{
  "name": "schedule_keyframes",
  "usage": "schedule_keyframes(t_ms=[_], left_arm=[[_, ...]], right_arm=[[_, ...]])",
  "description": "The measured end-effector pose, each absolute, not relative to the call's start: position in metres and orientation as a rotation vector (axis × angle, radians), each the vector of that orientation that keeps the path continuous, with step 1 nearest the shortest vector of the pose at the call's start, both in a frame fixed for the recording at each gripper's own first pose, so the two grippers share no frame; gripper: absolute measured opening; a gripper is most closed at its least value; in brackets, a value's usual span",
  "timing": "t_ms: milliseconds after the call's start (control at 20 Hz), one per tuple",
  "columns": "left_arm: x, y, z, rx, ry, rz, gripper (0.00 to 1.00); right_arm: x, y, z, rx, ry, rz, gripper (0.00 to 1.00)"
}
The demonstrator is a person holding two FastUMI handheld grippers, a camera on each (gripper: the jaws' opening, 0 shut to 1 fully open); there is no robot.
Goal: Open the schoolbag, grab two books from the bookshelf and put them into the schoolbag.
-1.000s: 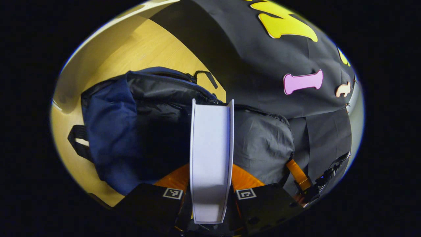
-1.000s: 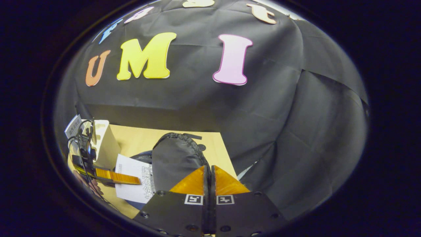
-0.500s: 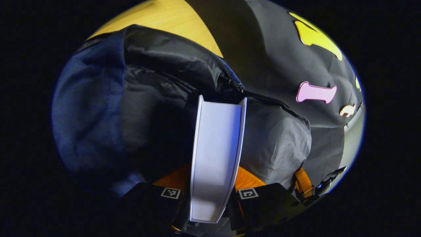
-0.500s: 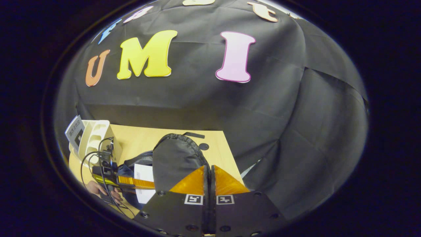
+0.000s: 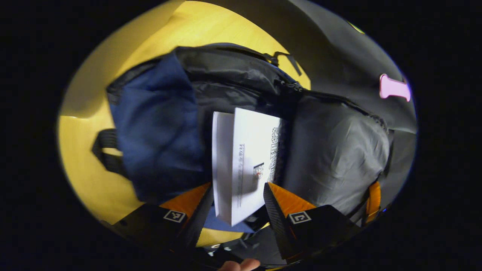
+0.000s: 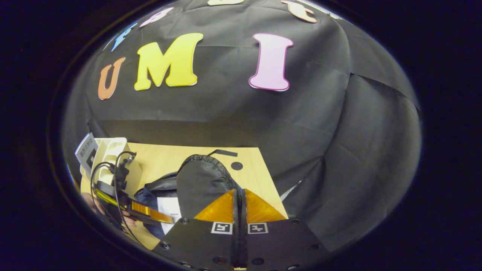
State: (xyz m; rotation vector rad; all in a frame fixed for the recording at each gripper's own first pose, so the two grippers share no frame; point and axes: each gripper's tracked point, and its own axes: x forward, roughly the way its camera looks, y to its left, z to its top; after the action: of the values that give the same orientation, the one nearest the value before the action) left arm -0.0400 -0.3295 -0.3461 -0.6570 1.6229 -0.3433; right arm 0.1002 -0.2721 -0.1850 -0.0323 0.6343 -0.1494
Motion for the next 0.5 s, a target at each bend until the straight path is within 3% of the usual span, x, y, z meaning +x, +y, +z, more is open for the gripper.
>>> schedule_keyframes(t_ms=[150, 350, 500], left_arm=[[-0.046, -0.287, -0.320, -0.491, 1.635, -0.312, 0.84], [-0.012, -0.225, -0.281, -0.166, 1.407, -0.307, 0.84], [0.003, -0.172, -0.251, 0.011, 1.265, -0.233, 0.84]], right_arm=[[0.098, -0.267, -0.187, -0.041, 0.633, -0.144, 0.00], [0.099, -0.259, -0.188, -0.046, 0.632, -0.135, 0.02], [0.098, -0.255, -0.185, -0.058, 0.627, -0.129, 0.00]])
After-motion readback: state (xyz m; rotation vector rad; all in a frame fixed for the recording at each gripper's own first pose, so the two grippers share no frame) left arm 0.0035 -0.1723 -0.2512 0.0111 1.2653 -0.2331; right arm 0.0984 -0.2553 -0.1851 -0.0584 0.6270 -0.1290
